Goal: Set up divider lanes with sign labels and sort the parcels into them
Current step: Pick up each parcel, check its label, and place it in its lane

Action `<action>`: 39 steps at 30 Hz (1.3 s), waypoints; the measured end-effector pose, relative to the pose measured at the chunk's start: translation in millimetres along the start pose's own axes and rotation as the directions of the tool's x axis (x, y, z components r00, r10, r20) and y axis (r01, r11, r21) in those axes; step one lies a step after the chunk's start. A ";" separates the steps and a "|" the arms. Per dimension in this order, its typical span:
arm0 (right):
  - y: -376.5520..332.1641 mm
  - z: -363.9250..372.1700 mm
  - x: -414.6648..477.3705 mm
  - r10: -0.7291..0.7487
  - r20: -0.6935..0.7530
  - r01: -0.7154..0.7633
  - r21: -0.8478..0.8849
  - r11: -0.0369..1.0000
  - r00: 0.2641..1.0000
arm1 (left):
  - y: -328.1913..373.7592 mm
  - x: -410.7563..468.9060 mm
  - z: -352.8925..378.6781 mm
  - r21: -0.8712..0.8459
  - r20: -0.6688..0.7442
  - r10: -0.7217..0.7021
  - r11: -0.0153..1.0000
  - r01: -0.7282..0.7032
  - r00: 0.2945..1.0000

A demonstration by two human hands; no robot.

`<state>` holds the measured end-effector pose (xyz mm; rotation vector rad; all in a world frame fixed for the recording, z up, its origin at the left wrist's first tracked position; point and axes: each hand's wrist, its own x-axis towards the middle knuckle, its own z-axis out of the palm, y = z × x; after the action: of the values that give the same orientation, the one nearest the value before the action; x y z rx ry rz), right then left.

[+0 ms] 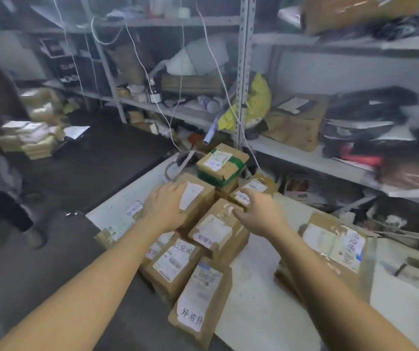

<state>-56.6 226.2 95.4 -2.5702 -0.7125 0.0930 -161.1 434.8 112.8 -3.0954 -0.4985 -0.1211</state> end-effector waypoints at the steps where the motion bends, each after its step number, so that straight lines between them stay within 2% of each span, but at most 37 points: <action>1: -3.7 8.4 16.1 0.007 0.008 -0.007 0.001 1.000 1.000 | -11.1 14.2 4.4 0.012 0.020 0.013 1.000 -0.014 1.000; 3: -9.6 21.7 46.0 0.038 0.026 -0.038 0.000 0.999 0.999 | -30.9 42.5 11.4 0.010 0.043 0.019 1.000 -0.019 0.999; 7: -14.0 43.0 93.0 0.150 0.052 -0.153 0.074 0.985 0.987 | -61.8 94.3 26.7 -0.102 0.091 -0.003 0.995 0.013 0.996; 9: -14.7 55.9 110.9 0.208 0.068 -0.214 0.114 0.970 0.976 | -74.4 122.8 39.8 -0.206 0.124 -0.007 0.978 0.033 0.992; 12: -16.3 79.3 135.8 0.316 0.060 -0.322 0.214 0.922 0.947 | -91.2 167.8 63.5 -0.431 0.184 0.001 0.899 0.079 0.983; 15: -28.0 98.1 161.7 0.464 0.035 -0.443 0.369 0.817 0.885 | -98.5 209.1 85.4 -0.591 0.241 0.066 0.802 0.092 0.968; 19: -43.1 109.3 200.5 0.646 0.012 -0.530 0.584 0.615 0.763 | -95.2 251.4 99.0 -0.745 0.285 0.178 0.659 0.101 0.942; 24: -51.3 115.4 234.9 0.740 0.056 -0.560 0.693 0.455 0.670 | -86.6 292.9 117.3 -0.855 0.327 0.222 0.484 0.187 0.918; 27: -56.1 120.1 245.1 0.783 0.090 -0.578 0.727 0.371 0.615 | -80.7 303.2 131.9 -0.872 0.342 0.218 0.436 0.223 0.914; 32: -58.1 131.3 243.9 0.820 0.039 -0.579 0.727 0.369 0.571 | -79.4 303.0 140.9 -0.910 0.295 0.241 0.365 0.195 0.925; 39: -56.1 108.9 219.5 0.770 -0.119 -0.420 0.781 0.463 0.627 | -66.4 290.0 106.9 -0.953 0.149 0.272 0.296 0.065 0.951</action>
<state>86.2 424.6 37.1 -1.8270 0.4498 -0.0278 100.7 590.5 27.9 -4.4236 -0.2147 0.0939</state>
